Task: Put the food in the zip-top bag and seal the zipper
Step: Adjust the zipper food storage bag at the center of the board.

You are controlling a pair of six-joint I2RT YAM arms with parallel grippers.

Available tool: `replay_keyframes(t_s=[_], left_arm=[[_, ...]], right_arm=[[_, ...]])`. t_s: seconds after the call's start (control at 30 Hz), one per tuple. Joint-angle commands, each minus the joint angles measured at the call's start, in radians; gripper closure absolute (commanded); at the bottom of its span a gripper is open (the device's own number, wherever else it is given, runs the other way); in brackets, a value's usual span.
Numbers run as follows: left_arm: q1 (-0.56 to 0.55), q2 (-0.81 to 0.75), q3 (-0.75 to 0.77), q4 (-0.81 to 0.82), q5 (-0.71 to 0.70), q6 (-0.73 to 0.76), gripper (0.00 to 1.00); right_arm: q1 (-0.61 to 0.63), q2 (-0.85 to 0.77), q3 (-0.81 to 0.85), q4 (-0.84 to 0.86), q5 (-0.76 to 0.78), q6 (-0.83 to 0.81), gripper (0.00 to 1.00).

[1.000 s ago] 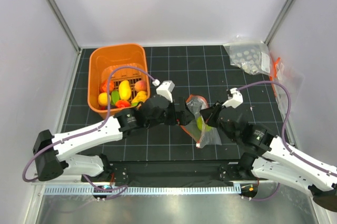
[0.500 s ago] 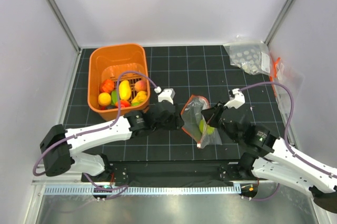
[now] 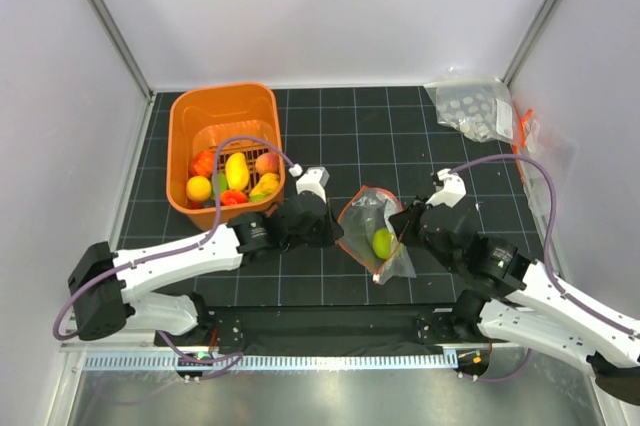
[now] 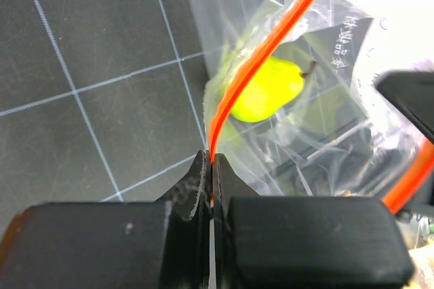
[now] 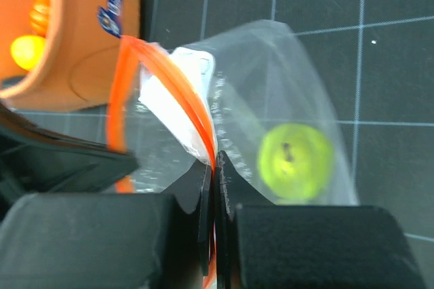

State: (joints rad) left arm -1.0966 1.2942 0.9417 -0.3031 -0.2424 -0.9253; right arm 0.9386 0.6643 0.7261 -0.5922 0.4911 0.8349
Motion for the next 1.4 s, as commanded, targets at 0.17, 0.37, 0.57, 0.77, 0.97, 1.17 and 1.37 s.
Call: replay_keyframes(t_s=[0.17, 0.37, 0.57, 0.77, 0.97, 1.17, 1.37], left_arm=[[-0.003, -0.139, -0.061, -0.002, -0.028, 0.126, 1.0], [-0.005, -0.182, -0.026, -0.087, -0.109, 0.223, 1.0], [-0.005, -0.21, -0.011, -0.053, -0.09, 0.191, 1.0], [-0.005, -0.214, 0.004, -0.103, 0.014, 0.23, 1.0], [-0.005, -0.352, -0.087, -0.125, -0.007, 0.152, 0.97], [-0.005, -0.434, 0.0, -0.322, -0.06, 0.2, 0.38], [-0.002, -0.435, 0.086, -0.476, -0.139, 0.24, 0.0]], right_arm=[[-0.004, 0.072, 0.042, -0.08, 0.026, -0.062, 0.99], [-0.004, 0.221, 0.049, 0.184, 0.101, -0.175, 0.99], [-0.004, 0.37, 0.102, 0.203, 0.066, -0.108, 0.99], [0.096, 0.278, 0.021, 0.158, 0.104, -0.045, 0.99], [0.126, 0.221, 0.015, 0.074, 0.046, -0.028, 0.99], [0.132, 0.32, 0.127, -0.008, -0.012, -0.069, 0.99], [0.132, 0.374, 0.179, -0.006, -0.017, -0.085, 0.99]])
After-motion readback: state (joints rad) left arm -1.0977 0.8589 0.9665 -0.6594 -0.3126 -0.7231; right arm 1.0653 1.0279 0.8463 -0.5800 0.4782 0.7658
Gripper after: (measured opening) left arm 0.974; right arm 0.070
